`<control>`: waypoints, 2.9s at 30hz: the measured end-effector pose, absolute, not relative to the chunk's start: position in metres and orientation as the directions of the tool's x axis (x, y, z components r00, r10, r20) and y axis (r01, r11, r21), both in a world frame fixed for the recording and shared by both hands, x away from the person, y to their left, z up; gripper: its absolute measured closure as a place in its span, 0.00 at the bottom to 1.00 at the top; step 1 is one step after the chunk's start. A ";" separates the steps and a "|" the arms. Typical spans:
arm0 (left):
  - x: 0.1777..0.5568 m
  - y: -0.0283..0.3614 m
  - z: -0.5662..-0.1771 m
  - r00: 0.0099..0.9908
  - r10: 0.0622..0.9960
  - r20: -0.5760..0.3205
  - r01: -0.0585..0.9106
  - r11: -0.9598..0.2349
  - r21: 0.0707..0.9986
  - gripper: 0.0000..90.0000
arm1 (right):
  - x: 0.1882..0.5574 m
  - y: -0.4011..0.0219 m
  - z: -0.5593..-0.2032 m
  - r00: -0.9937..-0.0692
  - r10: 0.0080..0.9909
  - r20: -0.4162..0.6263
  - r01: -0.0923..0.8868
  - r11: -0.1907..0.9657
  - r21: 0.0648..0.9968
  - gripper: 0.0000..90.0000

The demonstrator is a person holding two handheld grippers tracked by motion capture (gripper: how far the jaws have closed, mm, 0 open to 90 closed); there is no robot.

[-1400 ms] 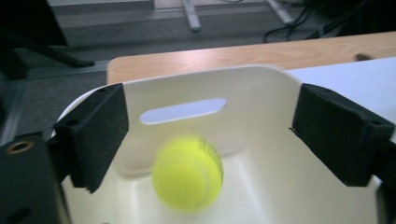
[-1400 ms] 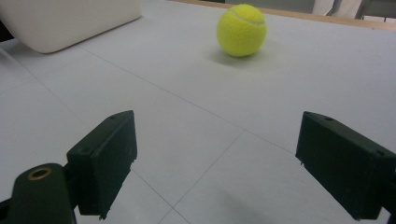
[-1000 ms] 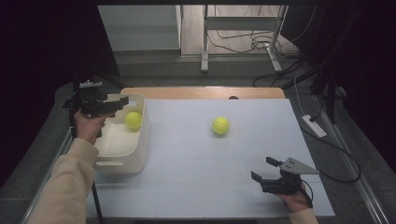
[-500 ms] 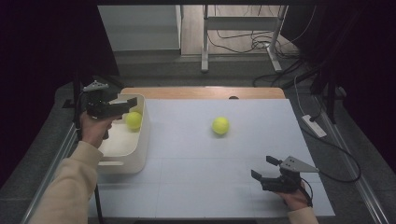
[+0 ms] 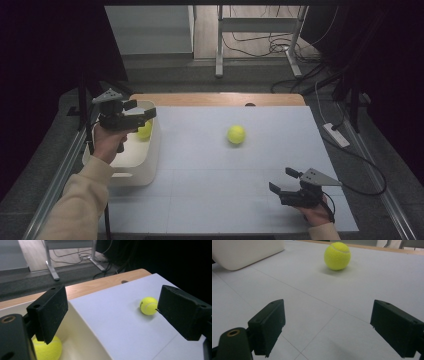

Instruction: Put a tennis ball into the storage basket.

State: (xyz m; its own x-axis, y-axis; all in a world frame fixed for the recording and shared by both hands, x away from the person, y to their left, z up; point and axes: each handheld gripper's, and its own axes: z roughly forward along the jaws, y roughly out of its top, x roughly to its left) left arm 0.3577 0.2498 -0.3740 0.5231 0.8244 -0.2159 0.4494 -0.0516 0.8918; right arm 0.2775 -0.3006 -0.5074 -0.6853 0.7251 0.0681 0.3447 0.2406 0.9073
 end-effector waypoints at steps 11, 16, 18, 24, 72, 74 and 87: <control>0.351 0.222 -0.372 0.611 0.767 -0.197 0.416 -0.099 0.904 0.12 | 0.277 -0.301 -0.508 -0.691 0.720 0.072 0.342 0.237 0.909 0.14; 0.348 0.214 -0.370 0.641 0.740 -0.205 0.412 -0.106 0.905 0.12 | 0.278 -0.302 -0.508 -0.691 0.719 0.068 0.339 0.240 0.909 0.14; 0.348 0.210 -0.370 0.650 0.731 -0.206 0.414 -0.114 0.903 0.12 | 0.278 -0.302 -0.508 -0.692 0.719 0.067 0.338 0.241 0.910 0.14; 0.346 0.200 -0.371 0.653 0.729 -0.207 0.427 -0.128 0.895 0.12 | 0.278 -0.301 -0.508 -0.692 0.719 0.065 0.339 0.244 0.909 0.14; 0.339 0.135 -0.382 0.734 0.636 -0.238 0.452 -0.196 0.870 0.12 | 0.277 -0.301 -0.507 -0.693 0.718 0.057 0.328 0.245 0.912 0.14; 0.340 0.133 -0.383 0.733 0.640 -0.231 0.451 -0.204 0.869 0.12 | 0.277 -0.301 -0.507 -0.693 0.719 0.058 0.330 0.246 0.911 0.14; 0.345 0.119 -0.389 0.731 0.645 -0.221 0.461 -0.229 0.857 0.12 | 0.278 -0.301 -0.507 -0.693 0.718 0.064 0.333 0.240 0.912 0.14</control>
State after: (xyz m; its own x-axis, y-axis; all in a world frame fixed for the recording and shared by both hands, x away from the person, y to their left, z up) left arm 0.3452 0.1188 -0.3893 0.7314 0.6451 -0.2212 0.4613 -0.2290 0.8572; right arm 0.2784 -0.3006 -0.5071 -0.6927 0.7184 0.0643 0.3332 0.2396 0.9119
